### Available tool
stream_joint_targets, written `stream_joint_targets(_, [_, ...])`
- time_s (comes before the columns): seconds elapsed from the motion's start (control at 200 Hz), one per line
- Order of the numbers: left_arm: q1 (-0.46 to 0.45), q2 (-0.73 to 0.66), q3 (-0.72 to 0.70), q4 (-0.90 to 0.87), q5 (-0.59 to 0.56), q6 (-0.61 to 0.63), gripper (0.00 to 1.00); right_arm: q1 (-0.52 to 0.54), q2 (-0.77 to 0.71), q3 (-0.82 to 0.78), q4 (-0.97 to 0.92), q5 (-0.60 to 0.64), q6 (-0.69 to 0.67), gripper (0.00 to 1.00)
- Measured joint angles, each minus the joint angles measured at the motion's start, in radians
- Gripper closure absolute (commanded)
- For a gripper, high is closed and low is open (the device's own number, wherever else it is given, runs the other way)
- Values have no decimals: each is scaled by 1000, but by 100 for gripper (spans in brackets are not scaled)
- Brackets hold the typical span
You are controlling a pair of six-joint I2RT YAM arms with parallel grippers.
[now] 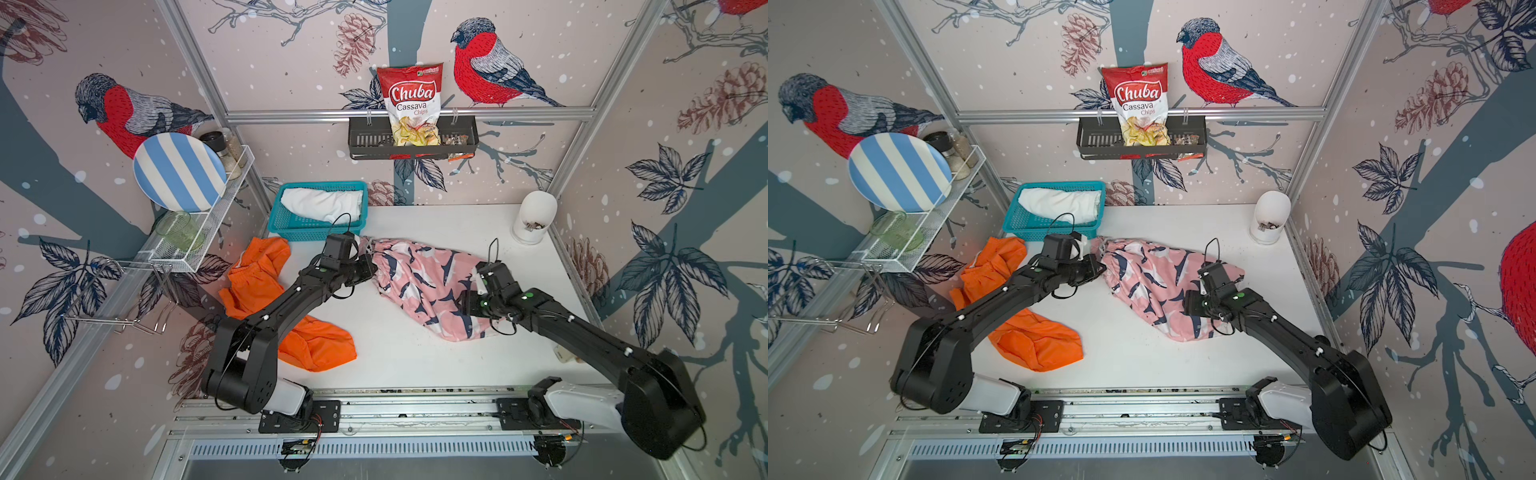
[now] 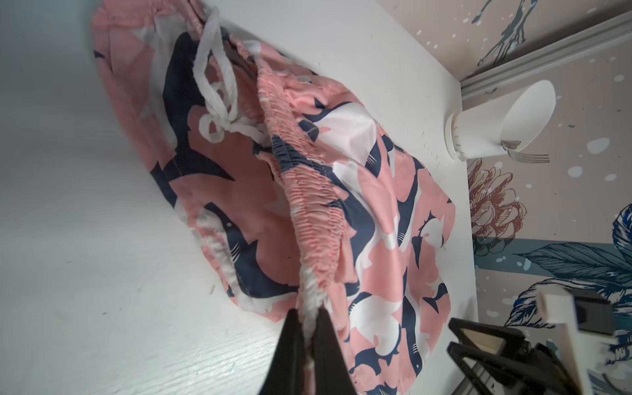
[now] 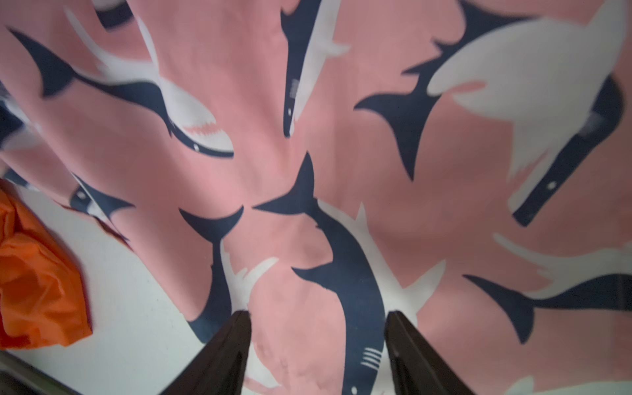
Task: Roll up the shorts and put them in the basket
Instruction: Flatten out the shorts at the center of the board.
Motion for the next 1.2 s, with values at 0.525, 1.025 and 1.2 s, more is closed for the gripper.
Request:
stream_joint_targets(0.525, [107, -304, -259, -119, -102, -3, 100, -159, 238, 103, 128, 69, -30, 33])
stream_joint_targets(1.025, [127, -283, -286, -97, -102, -18, 100, -277, 195, -47, 147, -77, -82, 100])
stream_joint_targets(1.2, [151, -290, -269, -95, -123, -18, 100, -309, 213, 59, 148, -90, -79, 100])
